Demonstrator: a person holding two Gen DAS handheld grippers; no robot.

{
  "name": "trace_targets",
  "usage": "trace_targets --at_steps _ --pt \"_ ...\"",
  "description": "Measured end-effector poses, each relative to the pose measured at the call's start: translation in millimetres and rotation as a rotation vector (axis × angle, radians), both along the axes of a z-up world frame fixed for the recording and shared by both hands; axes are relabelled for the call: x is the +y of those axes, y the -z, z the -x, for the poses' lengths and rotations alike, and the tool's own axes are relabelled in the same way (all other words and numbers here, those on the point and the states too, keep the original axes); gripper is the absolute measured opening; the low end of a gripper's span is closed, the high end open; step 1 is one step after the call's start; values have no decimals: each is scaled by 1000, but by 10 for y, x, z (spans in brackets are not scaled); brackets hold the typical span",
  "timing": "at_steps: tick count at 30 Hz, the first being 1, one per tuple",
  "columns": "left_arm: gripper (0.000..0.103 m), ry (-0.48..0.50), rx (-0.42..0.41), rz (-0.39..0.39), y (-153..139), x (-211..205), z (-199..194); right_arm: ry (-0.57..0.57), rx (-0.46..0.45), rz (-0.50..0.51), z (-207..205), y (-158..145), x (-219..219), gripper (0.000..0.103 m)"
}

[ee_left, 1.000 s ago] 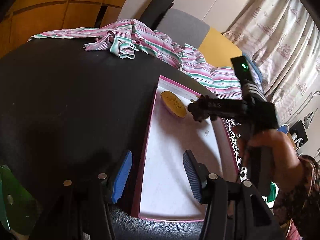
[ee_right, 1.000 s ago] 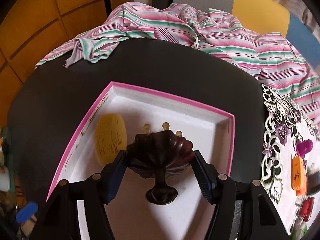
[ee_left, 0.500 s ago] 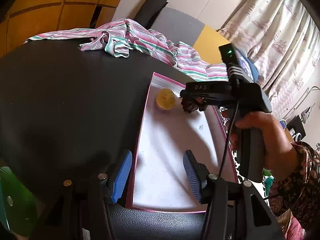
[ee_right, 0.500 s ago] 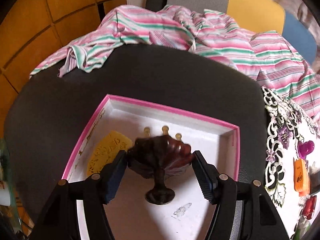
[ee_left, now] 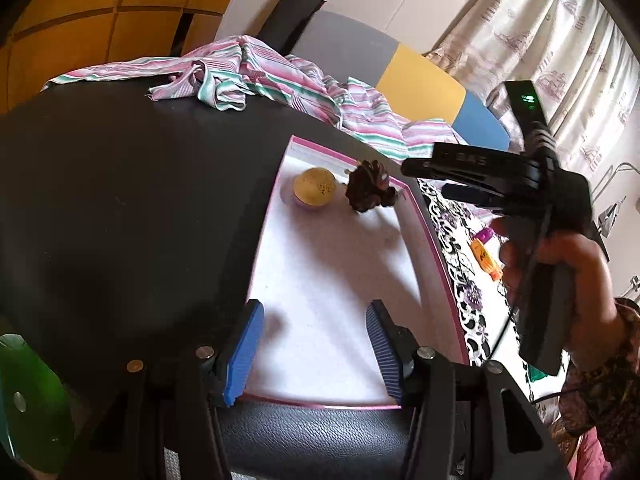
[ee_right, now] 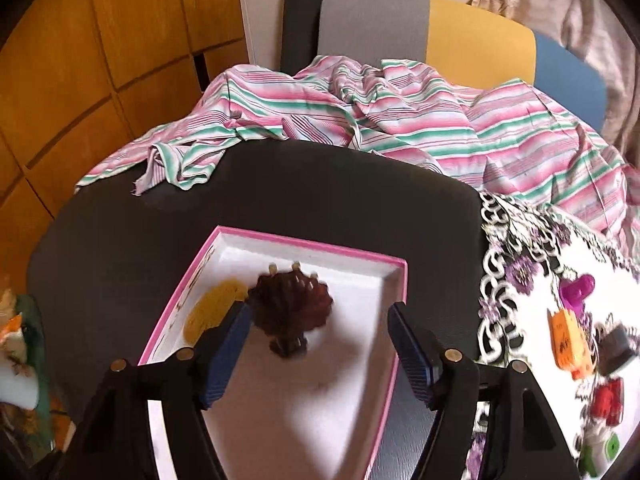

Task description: Organize rigid objects

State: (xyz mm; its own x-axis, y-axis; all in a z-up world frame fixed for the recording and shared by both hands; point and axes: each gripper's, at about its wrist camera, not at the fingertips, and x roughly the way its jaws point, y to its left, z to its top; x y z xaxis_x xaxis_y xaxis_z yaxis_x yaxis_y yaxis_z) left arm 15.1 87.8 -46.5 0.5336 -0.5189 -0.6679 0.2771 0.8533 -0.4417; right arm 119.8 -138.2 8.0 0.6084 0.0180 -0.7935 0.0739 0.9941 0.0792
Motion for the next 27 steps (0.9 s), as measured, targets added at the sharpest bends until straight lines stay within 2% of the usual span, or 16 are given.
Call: trace_targets --at_steps 8,11,15,24,27 --pt "54 41 -5 -11 -33 -122 122 -4 38 -11 517 36 -98 73" --pt "53 83 -1 26 -69 -182 172 -3 70 -24 700 69 -172 73" --pt "53 138 -16 24 -121 -324 266 12 105 -28 937 108 -288 73" --pt "53 278 -19 -5 -170 -807 427 113 171 -20 1529 162 -730 73" --pt "53 315 -23 -16 -187 -951 457 193 199 -49 1707 199 -993 73"
